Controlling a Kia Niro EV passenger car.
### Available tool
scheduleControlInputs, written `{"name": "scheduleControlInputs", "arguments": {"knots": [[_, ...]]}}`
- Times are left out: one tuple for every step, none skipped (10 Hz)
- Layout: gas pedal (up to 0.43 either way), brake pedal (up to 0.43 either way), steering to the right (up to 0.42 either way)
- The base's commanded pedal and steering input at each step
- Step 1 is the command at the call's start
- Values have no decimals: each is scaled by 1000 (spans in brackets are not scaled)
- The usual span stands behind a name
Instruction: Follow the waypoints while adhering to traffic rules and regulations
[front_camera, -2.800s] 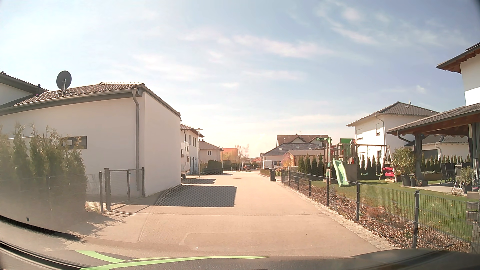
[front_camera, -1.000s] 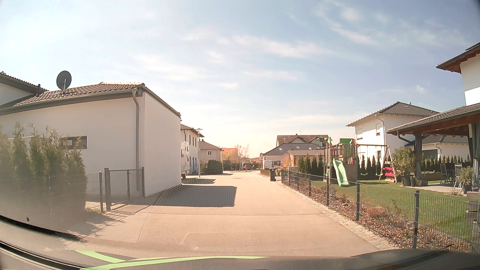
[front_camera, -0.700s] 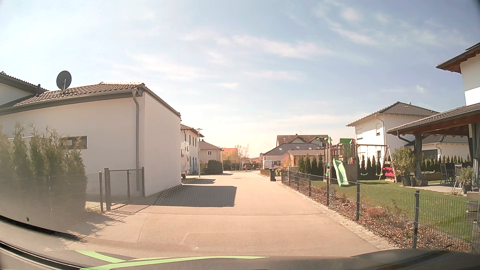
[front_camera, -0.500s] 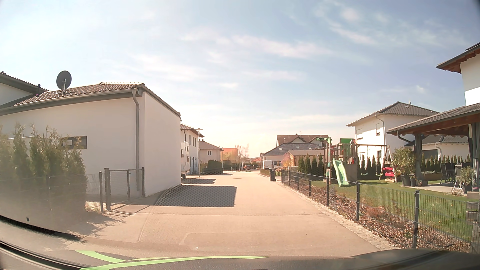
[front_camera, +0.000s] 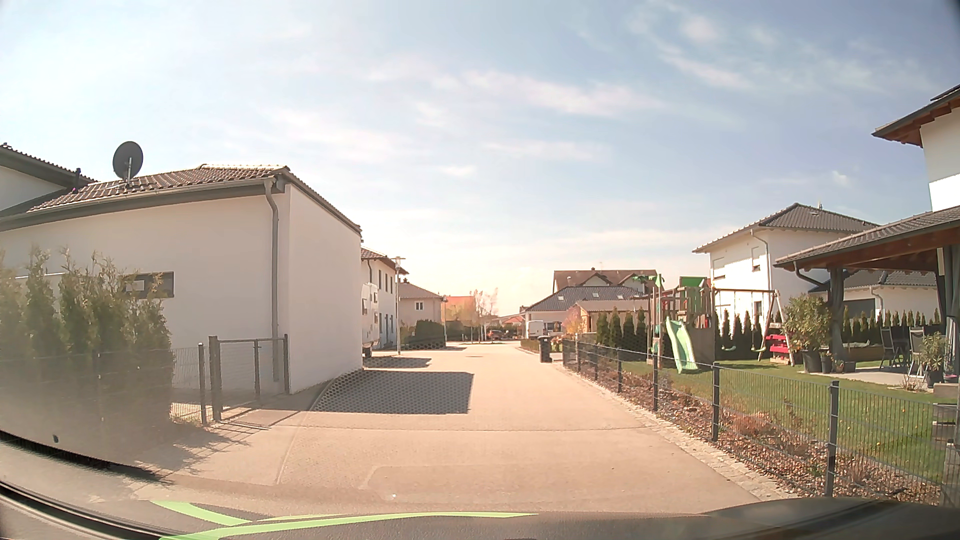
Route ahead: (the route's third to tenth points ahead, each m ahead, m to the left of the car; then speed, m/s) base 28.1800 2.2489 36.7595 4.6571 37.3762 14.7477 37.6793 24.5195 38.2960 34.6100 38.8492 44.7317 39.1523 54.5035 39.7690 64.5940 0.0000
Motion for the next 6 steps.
{"name": "scheduleControlInputs", "arguments": {"knots": [[0, 390, 0], [0, 390, 0], [0, 390, 0], [0, 390, 0], [0, 390, 0], [0, 390, 0]]}}
